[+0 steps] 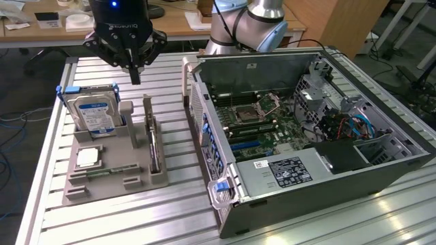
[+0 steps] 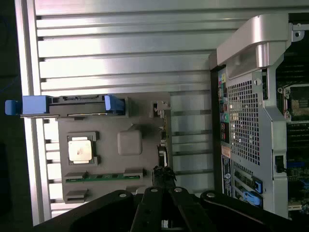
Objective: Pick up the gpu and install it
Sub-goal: 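Reach for the gpu, then pick up the gpu and move the gpu toward the slot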
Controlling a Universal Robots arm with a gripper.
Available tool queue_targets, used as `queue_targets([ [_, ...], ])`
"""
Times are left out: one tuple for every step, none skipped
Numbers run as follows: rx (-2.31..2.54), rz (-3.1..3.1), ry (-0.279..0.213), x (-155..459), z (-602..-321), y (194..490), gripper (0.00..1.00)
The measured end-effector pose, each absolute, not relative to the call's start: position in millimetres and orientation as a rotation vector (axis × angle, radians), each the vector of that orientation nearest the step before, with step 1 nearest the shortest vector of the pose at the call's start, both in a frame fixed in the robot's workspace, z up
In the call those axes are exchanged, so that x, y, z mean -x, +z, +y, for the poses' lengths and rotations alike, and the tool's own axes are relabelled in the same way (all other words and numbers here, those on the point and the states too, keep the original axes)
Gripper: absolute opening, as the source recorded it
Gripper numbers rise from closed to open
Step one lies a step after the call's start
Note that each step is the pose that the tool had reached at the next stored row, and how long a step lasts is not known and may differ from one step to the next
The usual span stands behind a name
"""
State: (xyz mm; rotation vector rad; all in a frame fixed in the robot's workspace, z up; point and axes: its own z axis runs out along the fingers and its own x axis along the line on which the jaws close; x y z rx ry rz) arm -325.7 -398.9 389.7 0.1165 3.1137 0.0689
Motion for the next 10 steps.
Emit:
queue_targets([
  [-0.117, 3.114, 0.069, 325.7, -398.9, 389.7, 0.11],
  [-0.117, 3.114, 0.069, 325.7, -398.9, 389.7, 0.11],
  [-0.117, 3.114, 0.069, 325.7, -398.8, 389.7, 0.11],
  [-0.117, 3.114, 0.069, 325.7, -398.9, 389.7, 0.11],
  [-0.117, 3.114, 0.069, 325.7, -398.8, 389.7, 0.11],
  [-0.117, 3.114, 0.069, 325.7, -398.9, 389.7, 0.11],
  [-0.117, 3.114, 0.069, 325.7, -398.8, 389.7, 0.11],
  [-0.117, 3.114, 0.069, 325.7, -398.8, 389.7, 0.11],
  [-0.117, 3.114, 0.069, 325.7, -398.8, 389.7, 0.11],
  [-0.117, 3.114, 0.069, 325.7, -398.9, 389.7, 0.11],
])
